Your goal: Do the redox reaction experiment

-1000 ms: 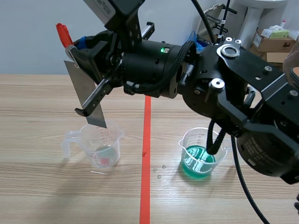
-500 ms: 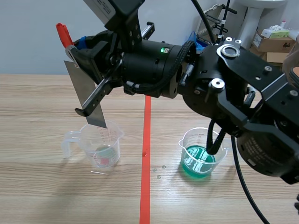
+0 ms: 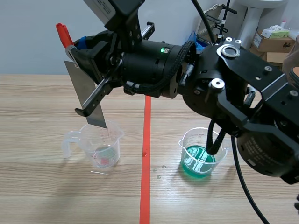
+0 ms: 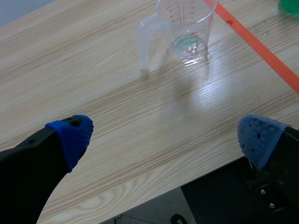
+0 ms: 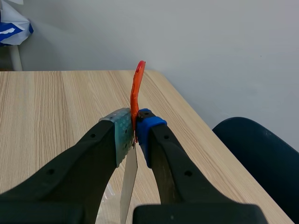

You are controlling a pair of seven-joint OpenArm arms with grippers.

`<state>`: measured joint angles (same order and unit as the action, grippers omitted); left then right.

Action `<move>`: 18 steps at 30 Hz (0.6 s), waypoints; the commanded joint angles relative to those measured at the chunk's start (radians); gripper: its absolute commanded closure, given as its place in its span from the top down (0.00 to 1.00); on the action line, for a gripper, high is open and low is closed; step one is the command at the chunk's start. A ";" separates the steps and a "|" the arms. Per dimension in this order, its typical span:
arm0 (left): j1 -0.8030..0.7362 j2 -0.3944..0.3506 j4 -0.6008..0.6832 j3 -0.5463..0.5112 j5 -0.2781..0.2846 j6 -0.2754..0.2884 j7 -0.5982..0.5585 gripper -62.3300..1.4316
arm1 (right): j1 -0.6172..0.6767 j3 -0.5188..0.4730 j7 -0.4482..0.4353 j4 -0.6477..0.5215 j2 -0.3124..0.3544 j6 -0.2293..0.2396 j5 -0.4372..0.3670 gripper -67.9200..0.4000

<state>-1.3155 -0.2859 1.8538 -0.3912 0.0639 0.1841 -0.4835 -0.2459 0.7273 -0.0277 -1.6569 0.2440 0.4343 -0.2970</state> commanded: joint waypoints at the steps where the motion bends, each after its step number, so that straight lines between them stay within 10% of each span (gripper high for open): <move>1: -0.001 0.000 0.004 -0.002 0.006 -0.001 -0.014 1.00 | -0.014 -0.018 -0.023 -0.020 0.000 -0.003 -0.011 0.03; 18: -0.001 0.000 0.004 -0.002 0.006 0.012 -0.014 1.00 | -0.014 -0.018 -0.023 -0.020 0.000 -0.003 -0.011 0.03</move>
<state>-1.3155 -0.2859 1.8538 -0.3912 0.0639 0.1883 -0.4835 -0.2459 0.7273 -0.0277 -1.6569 0.2440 0.4343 -0.2970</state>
